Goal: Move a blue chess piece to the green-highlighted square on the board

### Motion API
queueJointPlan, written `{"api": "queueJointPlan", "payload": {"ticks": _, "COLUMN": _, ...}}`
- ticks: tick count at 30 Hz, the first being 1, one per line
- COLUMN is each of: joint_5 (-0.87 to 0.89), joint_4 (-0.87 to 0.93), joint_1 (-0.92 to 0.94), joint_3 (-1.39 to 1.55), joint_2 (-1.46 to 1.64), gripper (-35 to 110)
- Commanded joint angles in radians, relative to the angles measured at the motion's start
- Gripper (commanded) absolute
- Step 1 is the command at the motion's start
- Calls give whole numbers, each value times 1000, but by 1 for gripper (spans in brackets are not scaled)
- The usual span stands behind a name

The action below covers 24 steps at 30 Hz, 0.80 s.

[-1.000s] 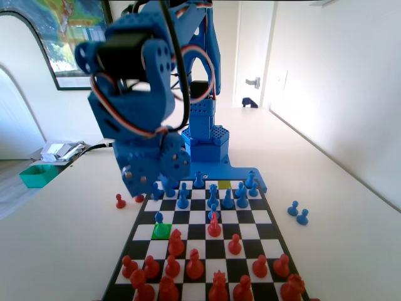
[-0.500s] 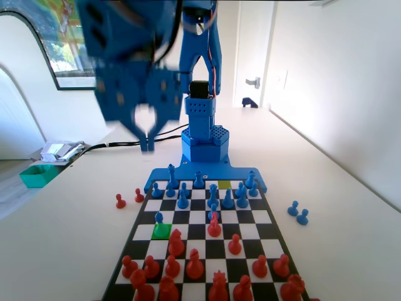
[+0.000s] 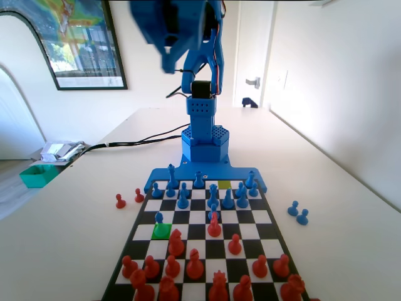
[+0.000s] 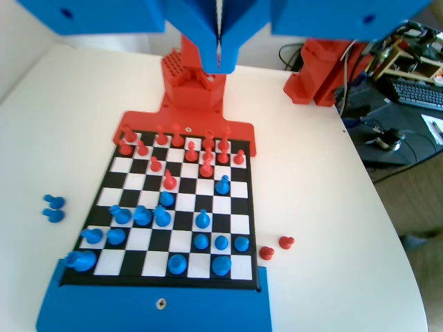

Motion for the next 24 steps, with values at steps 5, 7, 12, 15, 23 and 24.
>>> {"api": "queueJointPlan", "payload": {"ticks": 5, "joint_5": 9, "joint_4": 124, "joint_1": -48, "joint_3": 64, "joint_2": 281, "gripper": 1}}
{"api": "queueJointPlan", "payload": {"ticks": 7, "joint_5": 18, "joint_4": 132, "joint_1": -72, "joint_3": 100, "joint_2": 345, "gripper": 1}}
{"api": "queueJointPlan", "payload": {"ticks": 12, "joint_5": 26, "joint_4": 147, "joint_1": -137, "joint_3": 202, "joint_2": 509, "gripper": 1}}
{"api": "queueJointPlan", "payload": {"ticks": 15, "joint_5": 40, "joint_4": 149, "joint_1": -167, "joint_3": 252, "joint_2": 574, "gripper": 1}}
{"api": "queueJointPlan", "payload": {"ticks": 23, "joint_5": 61, "joint_4": 66, "joint_1": -216, "joint_3": 407, "joint_2": 723, "gripper": 1}}
{"api": "queueJointPlan", "payload": {"ticks": 24, "joint_5": 66, "joint_4": 51, "joint_1": -218, "joint_3": 422, "joint_2": 736, "gripper": 1}}
